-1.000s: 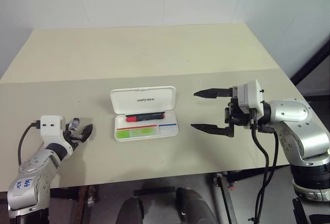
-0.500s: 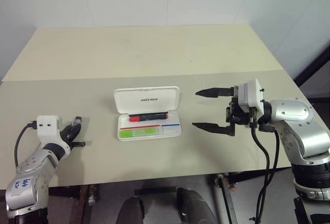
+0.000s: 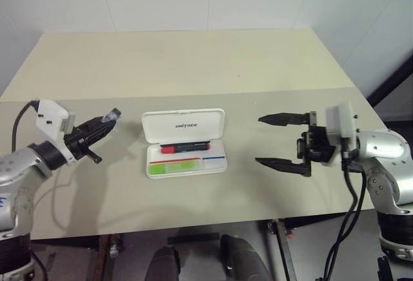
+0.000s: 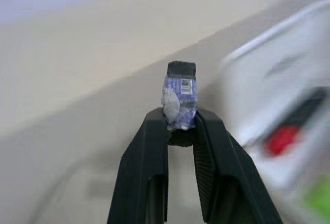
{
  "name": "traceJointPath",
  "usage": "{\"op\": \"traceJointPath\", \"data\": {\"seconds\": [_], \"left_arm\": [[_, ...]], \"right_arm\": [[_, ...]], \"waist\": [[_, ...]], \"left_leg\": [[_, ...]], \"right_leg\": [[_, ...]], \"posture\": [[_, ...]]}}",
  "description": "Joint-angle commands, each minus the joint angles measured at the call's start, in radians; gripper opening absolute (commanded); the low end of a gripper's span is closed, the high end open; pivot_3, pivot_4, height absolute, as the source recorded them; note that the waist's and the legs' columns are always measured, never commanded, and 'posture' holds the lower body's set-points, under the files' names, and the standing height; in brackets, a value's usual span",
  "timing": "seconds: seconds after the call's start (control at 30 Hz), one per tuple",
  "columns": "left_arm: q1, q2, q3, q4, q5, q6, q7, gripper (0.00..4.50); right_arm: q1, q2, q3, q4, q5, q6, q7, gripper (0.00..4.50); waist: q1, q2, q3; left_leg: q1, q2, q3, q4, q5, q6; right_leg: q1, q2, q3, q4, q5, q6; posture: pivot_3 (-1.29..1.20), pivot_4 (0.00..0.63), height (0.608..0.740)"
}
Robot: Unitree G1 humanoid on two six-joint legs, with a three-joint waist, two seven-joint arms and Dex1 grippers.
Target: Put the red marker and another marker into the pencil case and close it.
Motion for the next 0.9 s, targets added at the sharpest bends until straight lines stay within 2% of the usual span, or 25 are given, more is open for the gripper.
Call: {"op": "traceJointPath", "data": {"seconds": [0.03,0.23,0.43,0.47,0.7,0.9], "left_arm": [[-0.082,0.042,-0.043,-0.031,-0.082,-0.017,-0.136,0.32],[-0.211,0.048,-0.192,0.01,-0.089,-0.049,-0.306,0.32],[-0.316,-0.019,-0.331,0.072,-0.068,-0.105,-0.417,0.32],[-0.332,-0.037,-0.357,0.081,-0.065,-0.109,-0.431,0.32],[-0.389,-0.142,-0.502,0.14,0.012,-0.145,-0.456,0.32],[-0.416,-0.203,-0.606,0.199,0.144,-0.158,-0.392,0.32]], "right_arm": [[0.03,-0.042,-0.087,0.043,0.073,-0.016,0.078,4.5],[0.077,-0.099,-0.144,0.194,0.102,-0.078,0.259,4.5],[0.081,-0.126,-0.159,0.3,0.121,-0.099,0.323,4.5],[0.087,-0.13,-0.161,0.316,0.124,-0.104,0.327,4.5],[0.109,-0.124,-0.145,0.312,0.109,-0.132,0.29,4.5],[0.14,-0.105,-0.142,0.246,0.099,-0.133,0.23,4.5]], "waist": [[0.002,-0.001,0.0],[0.01,-0.001,0.001],[0.003,-0.001,0.002],[0.003,-0.001,0.002],[0.001,-0.001,0.002],[0.0,-0.001,0.002]], "left_leg": [[0.0,0.0,0.0,0.0,0.0,0.0],[0.0,0.0,0.0,0.001,0.0,0.0],[0.001,0.0,0.0,0.002,0.0,0.001],[0.002,0.0,0.0,0.002,0.0,0.001],[0.001,-0.002,0.001,0.004,0.0,0.001],[0.002,-0.002,0.002,0.004,0.0,0.001]], "right_leg": [[0.0,0.0,0.0,0.0,0.0,0.0],[0.001,0.001,0.001,0.0,0.0,0.004],[0.0,0.003,0.004,0.002,0.003,0.011],[0.001,0.004,0.005,0.002,0.007,0.018],[0.0,0.005,0.012,0.002,0.007,0.02],[0.0,0.006,0.015,0.002,0.008,0.023]], "posture": [[0.0,0.15,0.74],[0.0,0.15,0.74],[0.0,0.15,0.74],[0.0,0.15,0.74],[0.0,0.15,0.74],[0.0,0.15,0.74]]}}
